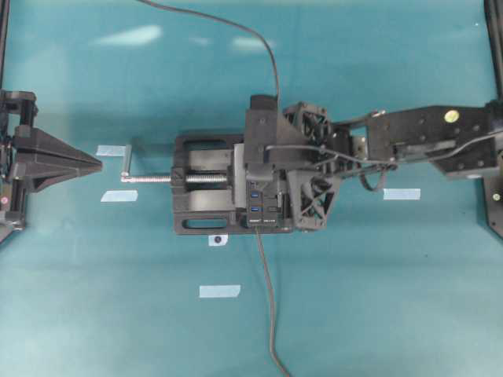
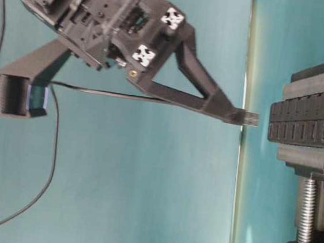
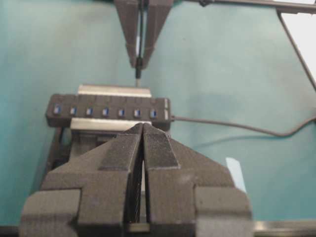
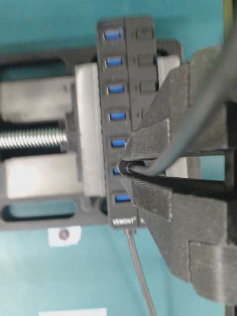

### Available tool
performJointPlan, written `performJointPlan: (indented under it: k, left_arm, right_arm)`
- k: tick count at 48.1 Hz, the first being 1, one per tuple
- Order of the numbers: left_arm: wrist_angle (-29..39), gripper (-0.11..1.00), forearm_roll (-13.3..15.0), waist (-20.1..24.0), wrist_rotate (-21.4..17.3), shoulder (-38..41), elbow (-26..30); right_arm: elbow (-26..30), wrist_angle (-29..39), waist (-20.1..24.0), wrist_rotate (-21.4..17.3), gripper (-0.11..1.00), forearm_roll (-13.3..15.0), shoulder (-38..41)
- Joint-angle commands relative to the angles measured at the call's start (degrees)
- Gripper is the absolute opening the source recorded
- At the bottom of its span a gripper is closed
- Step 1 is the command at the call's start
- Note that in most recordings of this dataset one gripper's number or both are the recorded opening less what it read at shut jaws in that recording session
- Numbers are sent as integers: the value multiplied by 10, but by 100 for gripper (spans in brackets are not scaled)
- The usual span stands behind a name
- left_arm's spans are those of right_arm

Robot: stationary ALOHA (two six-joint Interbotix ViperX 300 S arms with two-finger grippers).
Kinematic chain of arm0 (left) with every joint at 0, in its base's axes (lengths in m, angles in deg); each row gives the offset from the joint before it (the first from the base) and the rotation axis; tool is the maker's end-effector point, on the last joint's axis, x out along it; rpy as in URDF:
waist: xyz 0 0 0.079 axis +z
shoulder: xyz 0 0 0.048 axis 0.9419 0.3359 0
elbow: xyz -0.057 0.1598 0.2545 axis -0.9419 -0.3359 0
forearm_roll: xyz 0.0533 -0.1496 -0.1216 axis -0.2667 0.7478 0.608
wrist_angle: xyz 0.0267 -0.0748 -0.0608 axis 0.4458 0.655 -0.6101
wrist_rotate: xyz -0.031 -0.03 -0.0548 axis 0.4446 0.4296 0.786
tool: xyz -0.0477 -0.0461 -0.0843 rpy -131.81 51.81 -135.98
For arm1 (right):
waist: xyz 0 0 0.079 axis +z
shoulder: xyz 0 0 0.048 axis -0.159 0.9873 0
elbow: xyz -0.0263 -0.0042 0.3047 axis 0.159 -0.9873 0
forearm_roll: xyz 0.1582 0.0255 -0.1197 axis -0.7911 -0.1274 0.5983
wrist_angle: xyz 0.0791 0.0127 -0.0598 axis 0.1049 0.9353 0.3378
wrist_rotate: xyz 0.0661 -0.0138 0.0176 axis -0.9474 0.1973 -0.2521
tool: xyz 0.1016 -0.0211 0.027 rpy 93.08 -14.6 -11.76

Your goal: Insert the USB into the front port of the fixed hub.

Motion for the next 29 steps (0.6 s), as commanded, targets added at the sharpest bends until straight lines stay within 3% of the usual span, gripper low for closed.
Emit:
performJointPlan:
  k: [1,29]
  left_arm:
    - [-6,0,-2,-1,1,3,7]
    - [-5,0,-2,-1,1,3,7]
  right_arm:
    - [13,-7,6,-7,8,-4,-1]
    - [16,-23,14,-6,8,-14,30]
